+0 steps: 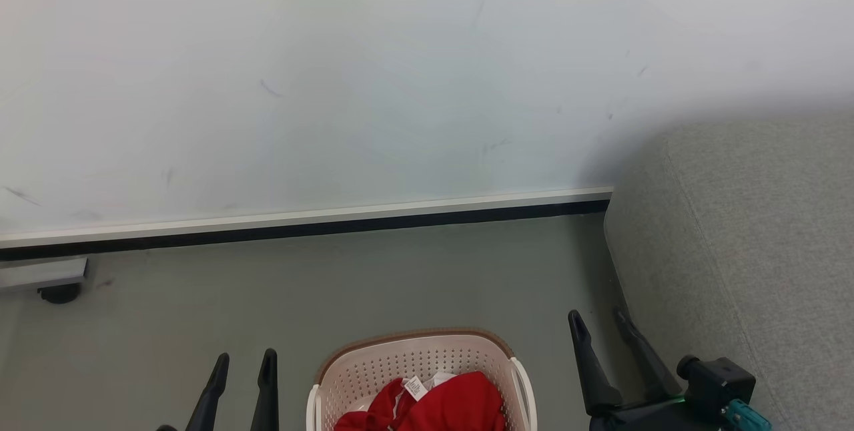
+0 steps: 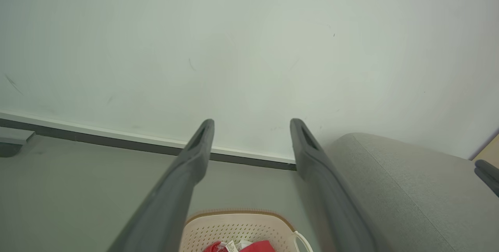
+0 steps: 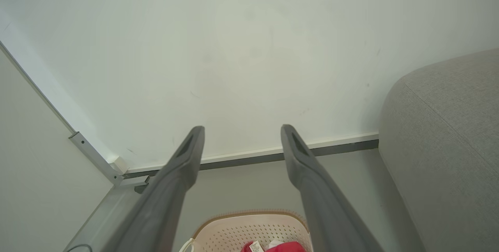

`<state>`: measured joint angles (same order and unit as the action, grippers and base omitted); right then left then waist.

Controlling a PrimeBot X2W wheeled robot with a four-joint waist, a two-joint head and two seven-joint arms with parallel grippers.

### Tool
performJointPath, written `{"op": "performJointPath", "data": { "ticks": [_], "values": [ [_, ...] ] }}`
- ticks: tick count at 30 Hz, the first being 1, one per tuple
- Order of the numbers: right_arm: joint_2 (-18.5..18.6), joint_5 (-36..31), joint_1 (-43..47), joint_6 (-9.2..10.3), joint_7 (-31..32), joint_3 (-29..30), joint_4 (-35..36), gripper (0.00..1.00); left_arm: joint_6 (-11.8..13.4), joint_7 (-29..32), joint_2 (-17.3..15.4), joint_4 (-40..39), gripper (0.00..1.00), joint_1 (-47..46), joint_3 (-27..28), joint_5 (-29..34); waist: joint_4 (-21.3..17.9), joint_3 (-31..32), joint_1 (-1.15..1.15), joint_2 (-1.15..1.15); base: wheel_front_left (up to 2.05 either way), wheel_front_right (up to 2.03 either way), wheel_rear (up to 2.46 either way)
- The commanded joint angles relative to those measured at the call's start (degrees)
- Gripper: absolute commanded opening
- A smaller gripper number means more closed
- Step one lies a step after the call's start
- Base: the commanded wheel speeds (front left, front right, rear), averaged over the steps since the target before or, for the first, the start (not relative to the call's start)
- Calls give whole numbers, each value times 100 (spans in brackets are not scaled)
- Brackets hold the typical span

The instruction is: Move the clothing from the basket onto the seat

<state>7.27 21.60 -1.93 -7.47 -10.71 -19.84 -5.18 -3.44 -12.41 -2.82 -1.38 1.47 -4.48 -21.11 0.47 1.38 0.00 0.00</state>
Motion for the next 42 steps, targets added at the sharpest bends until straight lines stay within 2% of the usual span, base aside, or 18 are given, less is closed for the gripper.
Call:
{"op": "performJointPath", "data": {
  "ticks": [1,15,31,42],
  "values": [
    [47,-144,-99,-3,-69,-56,37,100,7,-52,-9,-75,100,82,-4,178,-3,0,0,0,0,0,0],
    [57,-773,-90,-4,-267,-289,84,100,158,-170,-9,-242,100,167,-57,959,0,18,0,0,0,0,0],
    [86,-1205,-66,-4,-461,-539,148,100,193,-290,-9,-345,100,260,-92,1581,35,29,0,0,0,0,0],
    [80,-1167,-17,-4,-453,-527,140,100,176,-283,-9,-310,100,281,-98,1603,56,61,0,0,0,0,0]
  ]
}}
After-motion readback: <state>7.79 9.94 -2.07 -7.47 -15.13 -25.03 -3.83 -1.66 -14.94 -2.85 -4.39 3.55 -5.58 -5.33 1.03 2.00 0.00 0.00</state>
